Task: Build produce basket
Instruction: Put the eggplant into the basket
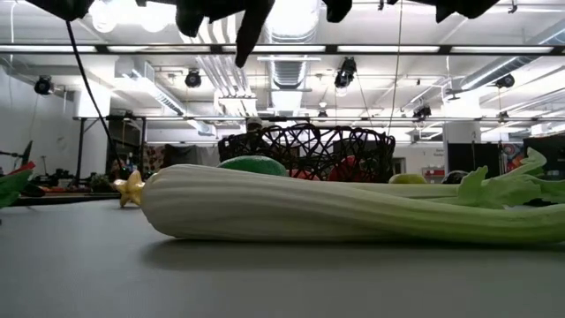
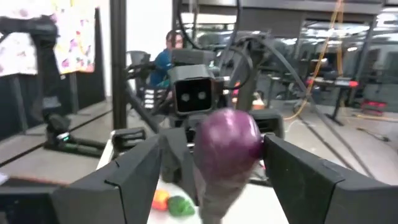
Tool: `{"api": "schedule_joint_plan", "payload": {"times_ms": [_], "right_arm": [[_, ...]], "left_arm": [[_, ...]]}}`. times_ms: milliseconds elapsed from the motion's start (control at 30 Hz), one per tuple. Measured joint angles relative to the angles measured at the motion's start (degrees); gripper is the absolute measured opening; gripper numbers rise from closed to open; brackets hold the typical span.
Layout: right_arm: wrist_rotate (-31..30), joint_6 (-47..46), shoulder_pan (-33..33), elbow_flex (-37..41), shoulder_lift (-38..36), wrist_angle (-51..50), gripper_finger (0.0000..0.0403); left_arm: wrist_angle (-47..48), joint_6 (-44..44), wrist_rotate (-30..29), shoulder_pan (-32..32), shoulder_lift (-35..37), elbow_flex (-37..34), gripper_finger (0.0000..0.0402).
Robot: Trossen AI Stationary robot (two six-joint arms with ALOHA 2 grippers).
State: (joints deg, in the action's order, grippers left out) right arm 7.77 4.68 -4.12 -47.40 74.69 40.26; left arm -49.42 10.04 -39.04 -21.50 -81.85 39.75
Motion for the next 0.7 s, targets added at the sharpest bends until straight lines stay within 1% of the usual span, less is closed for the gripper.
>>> {"api": "schedule_joint_plan", "payload": {"times_ms": [200, 400, 500, 633, 667, 700], "right_arm": [[-0.4, -0.5, 0.0, -0.4, 3.9, 5.0, 0.0243], [-0.4, -1.1, 0.0, -2.3, 7.6, 5.4, 0.0221], [-0.4, -1.1, 0.0, -2.8, 7.9, 5.5, 0.0191], [-0.4, -1.1, 0.0, -2.8, 7.6, 4.7, 0.0123], [-0.4, -1.0, 0.0, -2.8, 7.5, 4.4, 0.0113], [-0.4, -0.7, 0.0, -2.8, 7.5, 4.1, 0.0113]], "left_arm": [[-3.4, 0.0, 0.5, 1.3, -2.9, 0.0, 0.0073], [-4.0, -0.1, 0.4, 1.6, -4.9, 0.7, 0.0073], [-3.9, -0.1, 0.5, 1.7, -4.6, 0.9, 0.0073], [-3.9, 0.0, 0.7, 1.7, -4.3, 0.9, 0.008], [-3.9, 0.0, 0.8, 1.7, -4.3, 0.9, 0.0085], [-3.9, 0.0, 0.8, 1.8, -4.3, 0.9, 0.009]]}}
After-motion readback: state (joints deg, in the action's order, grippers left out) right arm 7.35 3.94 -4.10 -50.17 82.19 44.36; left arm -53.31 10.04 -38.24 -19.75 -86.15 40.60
